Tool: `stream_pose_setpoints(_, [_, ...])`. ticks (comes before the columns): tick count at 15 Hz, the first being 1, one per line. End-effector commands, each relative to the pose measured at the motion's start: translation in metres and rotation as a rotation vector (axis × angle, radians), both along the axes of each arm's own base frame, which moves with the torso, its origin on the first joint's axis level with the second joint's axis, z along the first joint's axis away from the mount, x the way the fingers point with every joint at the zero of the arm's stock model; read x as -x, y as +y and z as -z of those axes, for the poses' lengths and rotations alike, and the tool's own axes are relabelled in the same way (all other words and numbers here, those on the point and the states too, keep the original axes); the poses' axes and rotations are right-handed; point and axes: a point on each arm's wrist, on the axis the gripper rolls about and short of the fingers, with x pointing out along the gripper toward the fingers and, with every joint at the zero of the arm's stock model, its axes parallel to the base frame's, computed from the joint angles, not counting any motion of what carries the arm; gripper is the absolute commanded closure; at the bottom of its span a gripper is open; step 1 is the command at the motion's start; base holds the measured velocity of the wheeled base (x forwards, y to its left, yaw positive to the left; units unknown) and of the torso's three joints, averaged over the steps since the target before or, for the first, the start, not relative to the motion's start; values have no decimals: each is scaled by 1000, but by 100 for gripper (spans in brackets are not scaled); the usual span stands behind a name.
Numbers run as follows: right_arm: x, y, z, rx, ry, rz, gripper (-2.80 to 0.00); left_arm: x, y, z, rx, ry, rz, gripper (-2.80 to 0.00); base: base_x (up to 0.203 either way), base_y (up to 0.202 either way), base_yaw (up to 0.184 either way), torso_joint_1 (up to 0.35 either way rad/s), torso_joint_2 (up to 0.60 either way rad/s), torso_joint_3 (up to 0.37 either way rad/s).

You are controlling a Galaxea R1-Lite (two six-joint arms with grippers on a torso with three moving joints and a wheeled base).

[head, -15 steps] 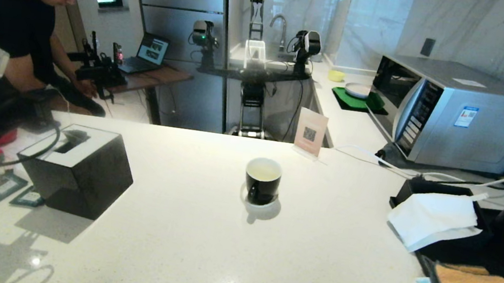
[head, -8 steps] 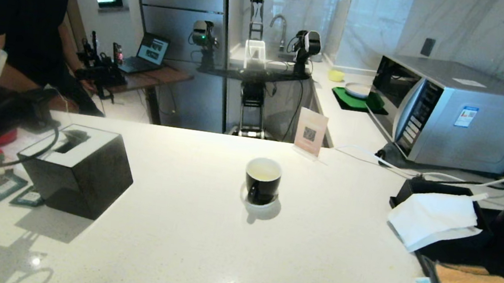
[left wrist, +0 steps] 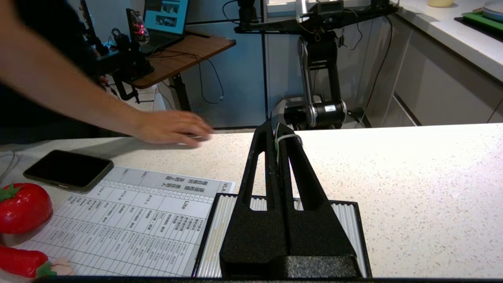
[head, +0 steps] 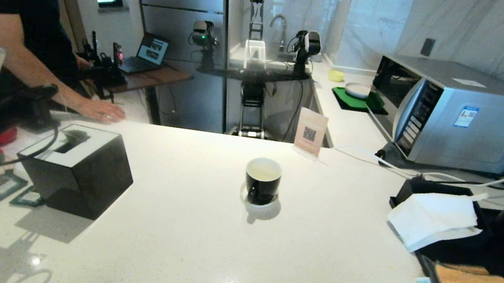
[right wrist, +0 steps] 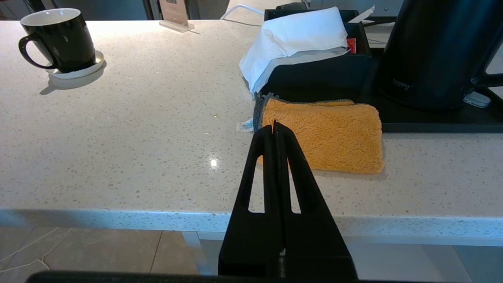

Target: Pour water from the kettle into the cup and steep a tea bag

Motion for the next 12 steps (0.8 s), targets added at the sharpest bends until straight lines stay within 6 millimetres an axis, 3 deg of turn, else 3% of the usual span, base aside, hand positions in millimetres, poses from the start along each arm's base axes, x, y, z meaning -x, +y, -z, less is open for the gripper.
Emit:
stream_pose_setpoints(1, [0, 0, 0, 0, 2, 0, 0, 0, 0, -1, -2, -5, 0, 0, 0, 0, 0, 0, 0, 0])
stream_pose_setpoints(8, [0, 0, 0, 0, 2, 0, 0, 4, -2, 1, 0, 3, 1, 0, 0, 0, 0, 0, 0, 0])
stream_pose_setpoints(9, [0, 0, 0, 0, 2, 0, 0, 6, -2, 2, 1, 8, 2, -192, 0, 0, 0, 0, 0, 0])
stream_pose_setpoints(10, [0, 0, 0, 0, 2, 0, 0, 6, -2, 3, 2, 12, 1, -280, 0, 0, 0, 0, 0, 0])
stream_pose_setpoints(12, [0, 0, 0, 0, 2, 0, 0, 6, -2, 4, 0, 12, 1, -280, 0, 0, 0, 0, 0, 0])
